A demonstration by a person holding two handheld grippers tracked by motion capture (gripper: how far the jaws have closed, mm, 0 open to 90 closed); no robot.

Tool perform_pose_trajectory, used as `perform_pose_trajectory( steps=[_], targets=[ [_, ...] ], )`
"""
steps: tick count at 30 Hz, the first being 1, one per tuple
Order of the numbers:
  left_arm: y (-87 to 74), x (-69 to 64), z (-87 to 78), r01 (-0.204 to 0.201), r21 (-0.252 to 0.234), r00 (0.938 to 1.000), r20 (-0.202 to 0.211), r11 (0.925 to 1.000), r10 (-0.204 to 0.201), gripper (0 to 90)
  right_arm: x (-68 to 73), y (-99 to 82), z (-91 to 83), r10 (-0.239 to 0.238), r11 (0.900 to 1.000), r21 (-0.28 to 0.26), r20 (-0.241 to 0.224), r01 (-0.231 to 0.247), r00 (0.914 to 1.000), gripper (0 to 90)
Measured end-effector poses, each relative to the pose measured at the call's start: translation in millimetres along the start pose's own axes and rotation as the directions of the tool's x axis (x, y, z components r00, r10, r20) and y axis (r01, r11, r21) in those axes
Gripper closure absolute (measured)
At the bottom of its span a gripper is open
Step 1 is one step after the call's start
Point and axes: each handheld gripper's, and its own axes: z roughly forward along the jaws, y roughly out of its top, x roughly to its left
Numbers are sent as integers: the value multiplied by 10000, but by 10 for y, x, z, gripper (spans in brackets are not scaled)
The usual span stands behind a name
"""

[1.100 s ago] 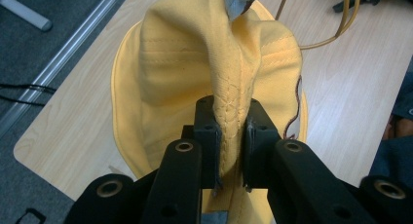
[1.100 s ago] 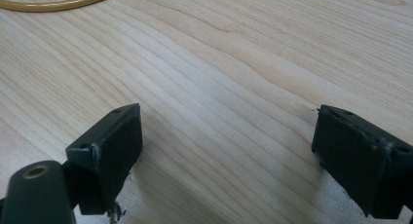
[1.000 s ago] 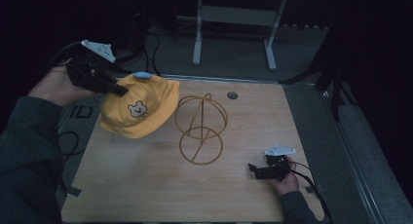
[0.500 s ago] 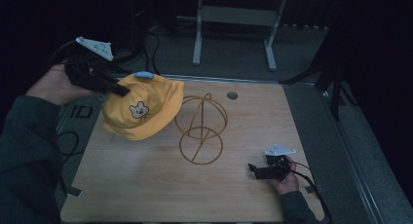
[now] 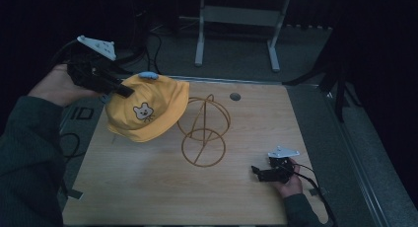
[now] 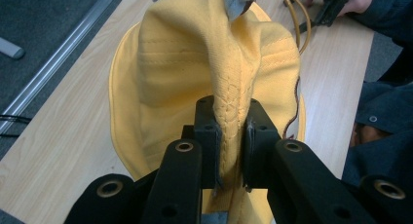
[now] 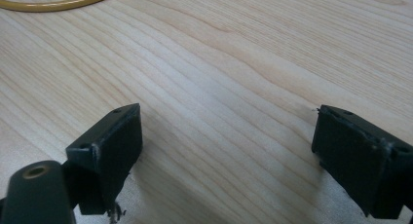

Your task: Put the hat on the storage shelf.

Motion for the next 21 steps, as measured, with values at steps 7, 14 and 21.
perform_pose_trajectory(
  steps=[7, 14, 21],
  targets=[
    [43, -20, 11, -134, 19, 9999, 18, 9999, 134, 797, 0, 0, 0, -3, 10000, 0, 1, 3, 10000, 111],
    [100, -31, 27, -260, -54, 9997, 25, 9996, 260, 797, 0, 0, 0, 0, 10000, 0, 0, 0, 10000, 111],
    [159, -43, 51, -337, -92, 9994, 33, 9994, 337, 797, 0, 0, 0, -3, 10000, -1, 0, 3, 10000, 111]
  ],
)
